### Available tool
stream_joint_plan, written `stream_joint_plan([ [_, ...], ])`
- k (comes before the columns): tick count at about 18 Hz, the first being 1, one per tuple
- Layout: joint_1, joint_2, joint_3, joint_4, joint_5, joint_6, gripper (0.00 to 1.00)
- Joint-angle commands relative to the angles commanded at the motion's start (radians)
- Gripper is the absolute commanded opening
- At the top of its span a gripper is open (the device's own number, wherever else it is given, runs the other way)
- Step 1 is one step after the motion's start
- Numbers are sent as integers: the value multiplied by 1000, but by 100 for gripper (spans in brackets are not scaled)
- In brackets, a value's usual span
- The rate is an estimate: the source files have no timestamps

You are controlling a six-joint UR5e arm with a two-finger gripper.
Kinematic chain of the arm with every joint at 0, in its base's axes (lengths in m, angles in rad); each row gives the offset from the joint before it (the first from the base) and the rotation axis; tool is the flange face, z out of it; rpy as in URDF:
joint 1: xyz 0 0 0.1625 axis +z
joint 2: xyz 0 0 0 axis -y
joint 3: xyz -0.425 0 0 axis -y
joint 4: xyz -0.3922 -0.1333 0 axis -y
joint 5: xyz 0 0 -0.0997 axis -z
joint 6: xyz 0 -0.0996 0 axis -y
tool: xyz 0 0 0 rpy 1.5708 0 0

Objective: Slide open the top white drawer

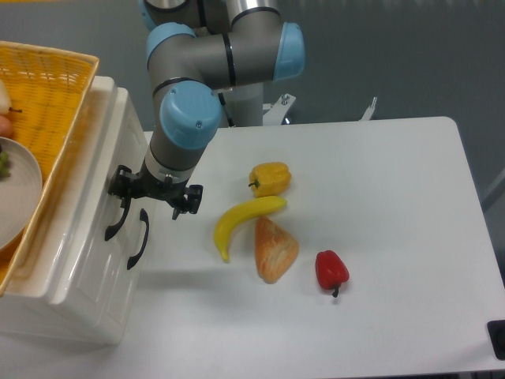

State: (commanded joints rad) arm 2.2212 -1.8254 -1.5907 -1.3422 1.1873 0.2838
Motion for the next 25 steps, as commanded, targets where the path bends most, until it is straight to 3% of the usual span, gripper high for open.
stream_joint_plan([
  [25, 11, 0, 11, 5, 45, 17, 100],
])
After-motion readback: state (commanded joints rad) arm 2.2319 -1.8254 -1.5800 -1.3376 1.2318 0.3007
